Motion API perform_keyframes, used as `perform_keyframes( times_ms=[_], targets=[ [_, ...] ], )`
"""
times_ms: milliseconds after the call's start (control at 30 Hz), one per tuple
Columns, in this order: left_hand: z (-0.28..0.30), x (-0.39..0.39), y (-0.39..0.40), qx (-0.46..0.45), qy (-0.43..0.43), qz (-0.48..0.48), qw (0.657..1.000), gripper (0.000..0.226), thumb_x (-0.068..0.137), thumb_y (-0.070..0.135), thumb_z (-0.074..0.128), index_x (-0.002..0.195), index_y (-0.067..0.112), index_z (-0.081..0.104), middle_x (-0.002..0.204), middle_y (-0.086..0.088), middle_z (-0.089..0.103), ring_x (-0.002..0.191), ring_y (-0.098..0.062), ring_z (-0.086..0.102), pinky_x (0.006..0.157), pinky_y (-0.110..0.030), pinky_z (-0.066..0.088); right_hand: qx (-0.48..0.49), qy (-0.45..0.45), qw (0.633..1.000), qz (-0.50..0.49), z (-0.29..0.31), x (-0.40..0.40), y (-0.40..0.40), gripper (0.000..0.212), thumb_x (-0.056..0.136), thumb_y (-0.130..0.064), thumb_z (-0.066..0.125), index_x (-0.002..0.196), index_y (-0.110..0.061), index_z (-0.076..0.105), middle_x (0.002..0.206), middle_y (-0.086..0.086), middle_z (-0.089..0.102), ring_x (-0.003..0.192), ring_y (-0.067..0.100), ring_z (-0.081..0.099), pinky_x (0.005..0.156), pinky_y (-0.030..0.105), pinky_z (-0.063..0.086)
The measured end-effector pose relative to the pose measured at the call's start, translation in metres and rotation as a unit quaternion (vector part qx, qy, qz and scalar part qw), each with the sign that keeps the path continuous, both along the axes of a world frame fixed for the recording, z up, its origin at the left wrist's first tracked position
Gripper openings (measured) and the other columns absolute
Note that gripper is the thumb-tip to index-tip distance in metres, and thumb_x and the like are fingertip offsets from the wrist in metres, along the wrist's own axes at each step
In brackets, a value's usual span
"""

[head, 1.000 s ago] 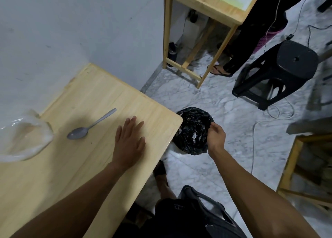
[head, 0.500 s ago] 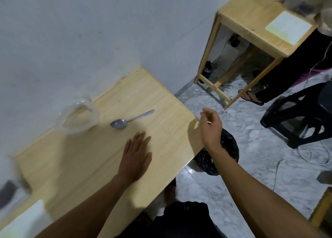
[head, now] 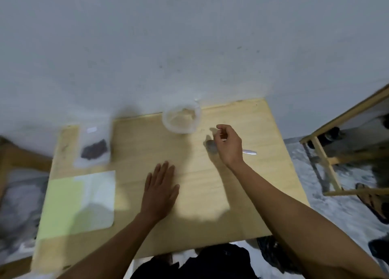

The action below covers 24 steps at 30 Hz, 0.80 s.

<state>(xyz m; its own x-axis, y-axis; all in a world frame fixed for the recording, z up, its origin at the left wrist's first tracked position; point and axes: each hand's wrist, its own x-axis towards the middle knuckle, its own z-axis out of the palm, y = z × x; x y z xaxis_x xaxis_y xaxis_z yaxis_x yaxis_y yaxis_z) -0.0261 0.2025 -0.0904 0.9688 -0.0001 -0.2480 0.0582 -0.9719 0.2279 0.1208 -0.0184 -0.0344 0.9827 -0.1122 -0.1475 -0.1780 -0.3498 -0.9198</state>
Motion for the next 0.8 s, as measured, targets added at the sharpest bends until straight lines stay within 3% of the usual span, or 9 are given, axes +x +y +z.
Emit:
perform_keyframes(
  times_ms=[67,167,233,367,500,567,733,800],
  targets=[
    [-0.002,-0.002,0.0,-0.009,0.012,0.027,1.0,0.067,0.093,0.054,0.027,0.154,0.026,0.022,0.164,0.004,0.011,0.151,-0.018,0.007,0.12,-0.045,0.014,-0.007,0.028,0.999,0.033,0.004,0.021,0.015,0.032,0.093,-0.015,0.06,0.124,-0.008,0.059,0.111,0.011,0.064,0.096,0.023,0.062,0.084,0.026,0.054],
    [-0.004,0.0,-0.001,-0.009,0.036,0.029,0.999,0.071,0.091,0.057,0.019,0.155,0.029,0.007,0.163,0.008,-0.003,0.151,-0.017,-0.004,0.121,-0.046,0.007,-0.044,0.044,0.996,0.069,0.005,0.055,0.035,0.051,0.092,-0.025,0.064,0.139,-0.013,0.049,0.131,0.013,0.056,0.116,0.027,0.057,0.102,0.038,0.046],
    [0.0,0.003,-0.001,-0.008,0.051,0.023,0.998,0.075,0.087,0.06,0.011,0.155,0.031,-0.002,0.16,0.011,-0.015,0.15,-0.016,-0.013,0.121,-0.045,0.001,-0.044,0.056,0.994,0.08,0.005,0.072,0.043,0.054,0.092,-0.026,0.064,0.142,-0.015,0.046,0.135,0.013,0.056,0.123,0.026,0.054,0.104,0.036,0.042],
    [0.008,0.005,0.0,-0.001,0.07,0.011,0.997,0.081,0.081,0.062,0.003,0.155,0.029,-0.007,0.157,0.011,-0.023,0.148,-0.016,-0.02,0.12,-0.044,-0.004,-0.086,0.053,0.992,0.081,0.003,0.088,0.048,0.028,0.093,-0.025,0.056,0.119,-0.019,0.064,0.097,0.008,0.07,0.102,0.031,0.064,0.081,0.03,0.045],
    [0.004,0.003,-0.004,0.004,0.061,0.016,0.998,0.077,0.086,0.057,0.009,0.155,0.027,-0.004,0.16,0.008,-0.02,0.15,-0.019,-0.017,0.12,-0.044,-0.005,-0.074,0.04,0.995,0.044,0.002,0.079,0.036,0.026,0.093,-0.023,0.053,0.112,-0.014,0.067,0.09,0.006,0.069,0.093,0.029,0.064,0.075,0.027,0.043],
    [0.001,0.001,-0.008,0.008,0.031,0.006,0.999,0.074,0.091,0.052,0.018,0.156,0.021,0.004,0.163,0.001,-0.009,0.151,-0.022,-0.008,0.12,-0.041,-0.005,-0.053,0.034,0.998,0.019,0.005,0.067,0.024,0.025,0.094,-0.024,0.054,0.113,-0.013,0.066,0.09,0.002,0.066,0.09,0.024,0.062,0.075,0.026,0.042],
    [0.005,0.017,-0.048,-0.022,0.002,-0.098,0.995,0.069,0.095,0.049,0.029,0.155,0.017,0.017,0.164,-0.005,0.003,0.151,-0.02,-0.006,0.122,-0.041,-0.004,-0.002,0.017,0.996,-0.083,0.013,0.035,-0.031,0.024,0.094,-0.026,0.057,0.114,-0.016,0.065,0.09,-0.002,0.066,0.08,0.015,0.064,0.08,0.031,0.053],
    [0.007,0.026,-0.068,-0.008,-0.002,-0.141,0.99,0.067,0.095,0.047,0.031,0.154,0.016,0.025,0.164,-0.008,0.011,0.152,-0.022,0.003,0.122,-0.046,0.004,0.02,0.013,0.991,-0.134,0.013,0.02,-0.059,0.021,0.093,-0.031,0.059,0.11,-0.022,0.064,0.089,-0.004,0.066,0.081,0.014,0.066,0.082,0.037,0.057]
  ],
)
